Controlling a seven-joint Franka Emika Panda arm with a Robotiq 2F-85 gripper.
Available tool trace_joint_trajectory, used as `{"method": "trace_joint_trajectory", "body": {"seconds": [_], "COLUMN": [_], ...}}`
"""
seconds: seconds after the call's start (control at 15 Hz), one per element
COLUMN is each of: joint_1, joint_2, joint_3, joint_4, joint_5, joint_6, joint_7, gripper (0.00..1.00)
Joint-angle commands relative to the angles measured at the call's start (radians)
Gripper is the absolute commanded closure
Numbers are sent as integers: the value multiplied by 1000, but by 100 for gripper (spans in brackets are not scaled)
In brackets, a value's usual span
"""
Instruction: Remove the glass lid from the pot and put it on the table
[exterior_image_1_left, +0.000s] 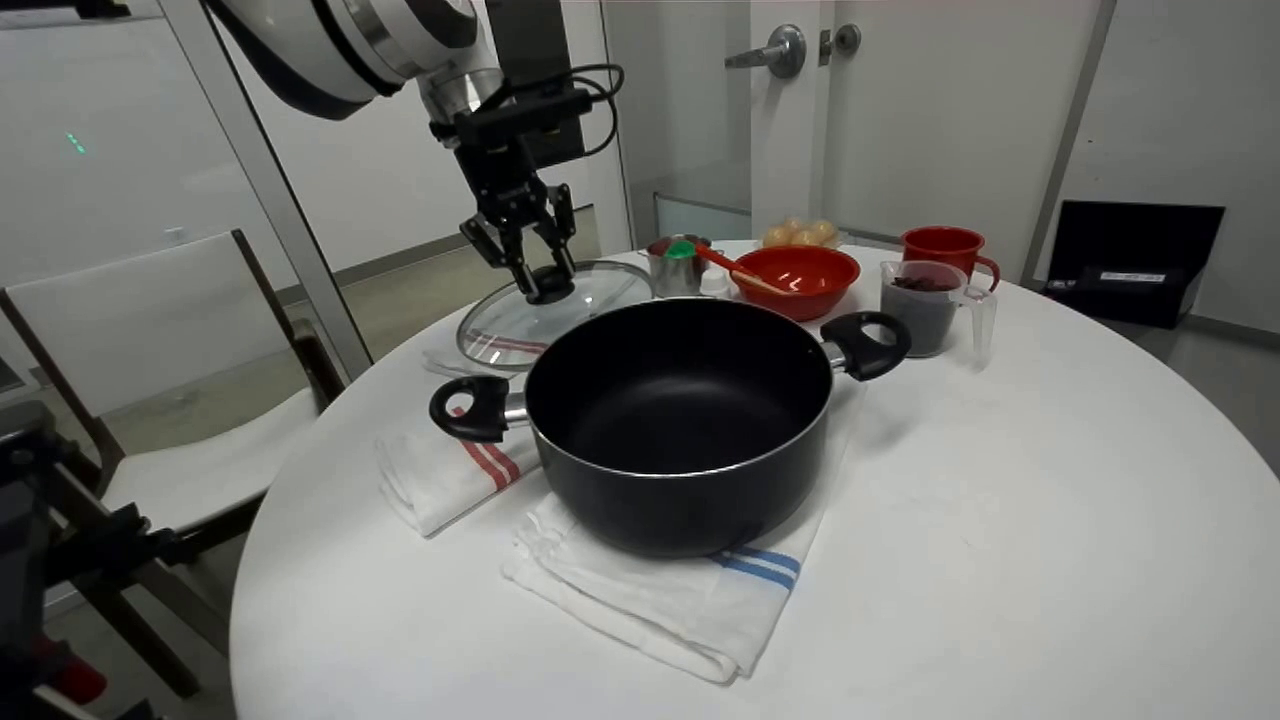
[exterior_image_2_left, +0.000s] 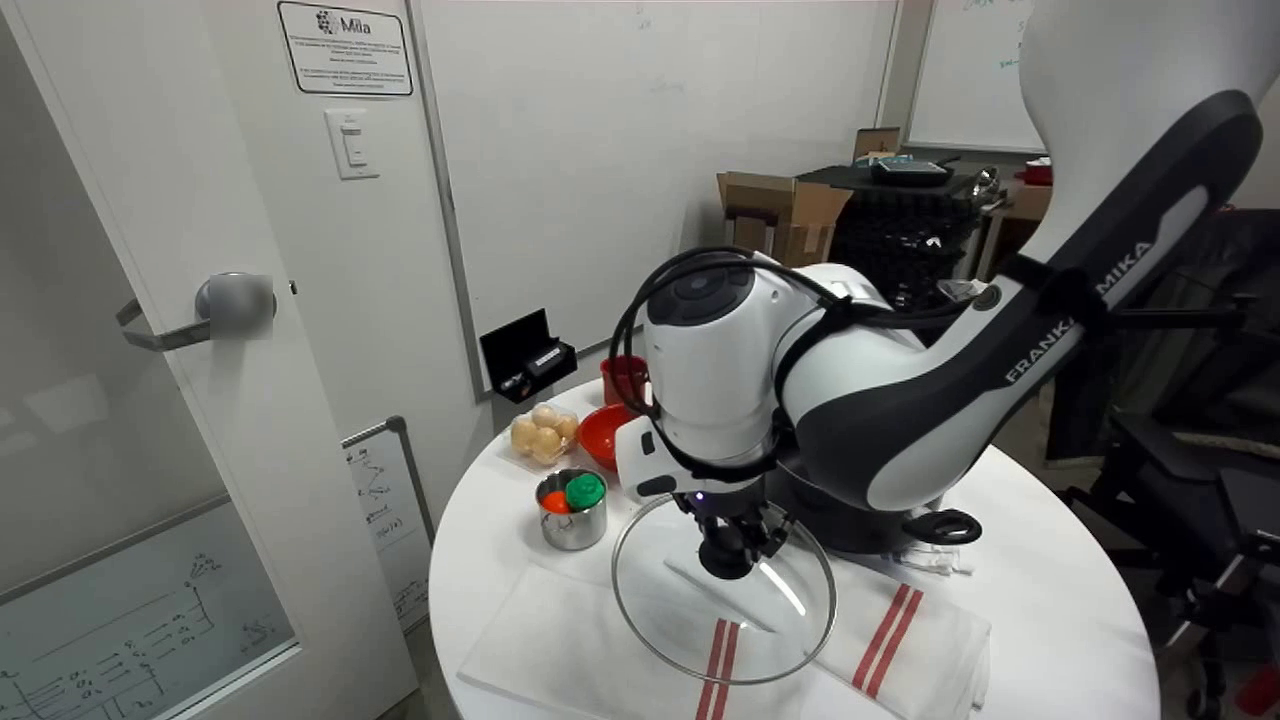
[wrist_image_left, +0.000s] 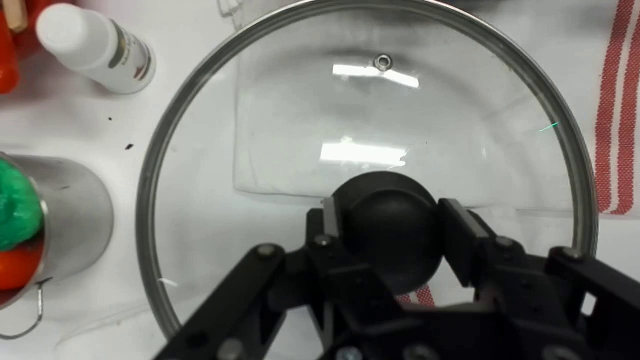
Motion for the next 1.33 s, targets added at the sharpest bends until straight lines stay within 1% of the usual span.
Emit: {"method": "trace_joint_trajectory", "body": {"seconds": [0.0, 0.33, 0.8, 0.87, 0.93, 1.13, 1.2, 1.27], "joint_1": [26, 41, 31, 30, 28, 17, 10, 4], "joint_2": [34, 88, 92, 87, 85, 77, 73, 68], "joint_3": [-33, -64, -54, -53, -50, -42, -36, -30], "joint_4": [20, 29, 20, 16, 14, 10, 8, 6], "joint_5": [-40, -113, -166, -170, -172, -169, -160, -151], "joint_6": [47, 81, 81, 81, 81, 78, 72, 67], "joint_7": [31, 49, 38, 39, 36, 31, 24, 18], "gripper": [75, 75, 75, 25, 23, 3, 0, 0]}}
